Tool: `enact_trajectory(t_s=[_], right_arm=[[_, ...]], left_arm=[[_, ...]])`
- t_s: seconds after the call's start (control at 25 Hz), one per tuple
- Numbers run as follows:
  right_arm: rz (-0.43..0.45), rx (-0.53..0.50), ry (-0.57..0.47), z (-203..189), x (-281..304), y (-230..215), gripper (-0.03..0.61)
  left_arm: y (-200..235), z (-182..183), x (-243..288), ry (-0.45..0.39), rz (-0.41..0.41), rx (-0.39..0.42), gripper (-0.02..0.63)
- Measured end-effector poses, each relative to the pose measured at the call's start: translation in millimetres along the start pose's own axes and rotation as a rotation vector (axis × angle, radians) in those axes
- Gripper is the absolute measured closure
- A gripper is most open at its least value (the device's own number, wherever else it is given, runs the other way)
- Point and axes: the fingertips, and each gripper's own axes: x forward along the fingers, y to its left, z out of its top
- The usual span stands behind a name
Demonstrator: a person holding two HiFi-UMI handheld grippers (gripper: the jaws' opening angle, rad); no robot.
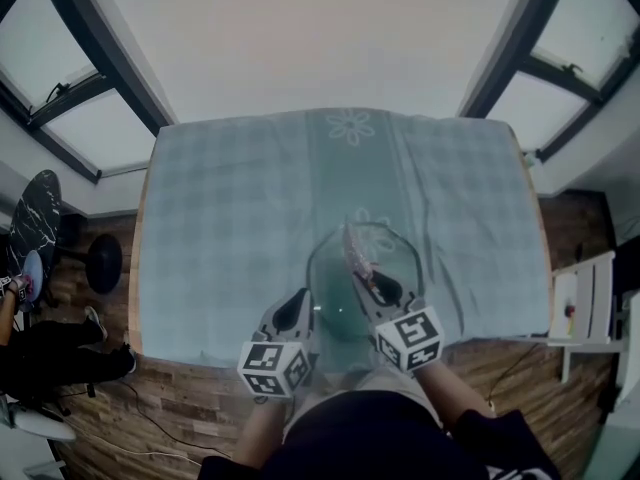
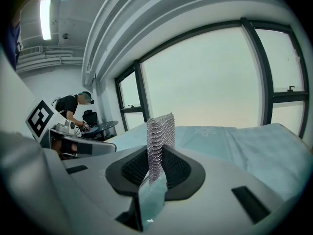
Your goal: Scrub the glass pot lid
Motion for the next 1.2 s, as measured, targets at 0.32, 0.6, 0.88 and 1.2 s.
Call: enact_trajectory(t_s=[0.32,0.6,0.88,1.2], right_arm=[[-0.064,-0.001,0.088,-21.7,31.6,-33.8,0.506],[-0.117,-0.036,0.146,-40.9,55.5,-59.5,0.506],[-0.138,-0.058,0.211,-55.8,75.8,-72.5,0.506],[-0.153,-0.083,0.284,-76.1,88.1,-79.0,0.506]], left_arm=[[14.0,-3.4,35.7,0.049,-0.026,-0.002,0.612],[20.0,-10.9,57.8,0.093,-0.041,-0.002,0.612],[25.5,-15.6,74.8,0.120,-0.051,0.002,0.612],[32.2,-21.7,81.5,0.145,-0.054,-0.011,0.612]])
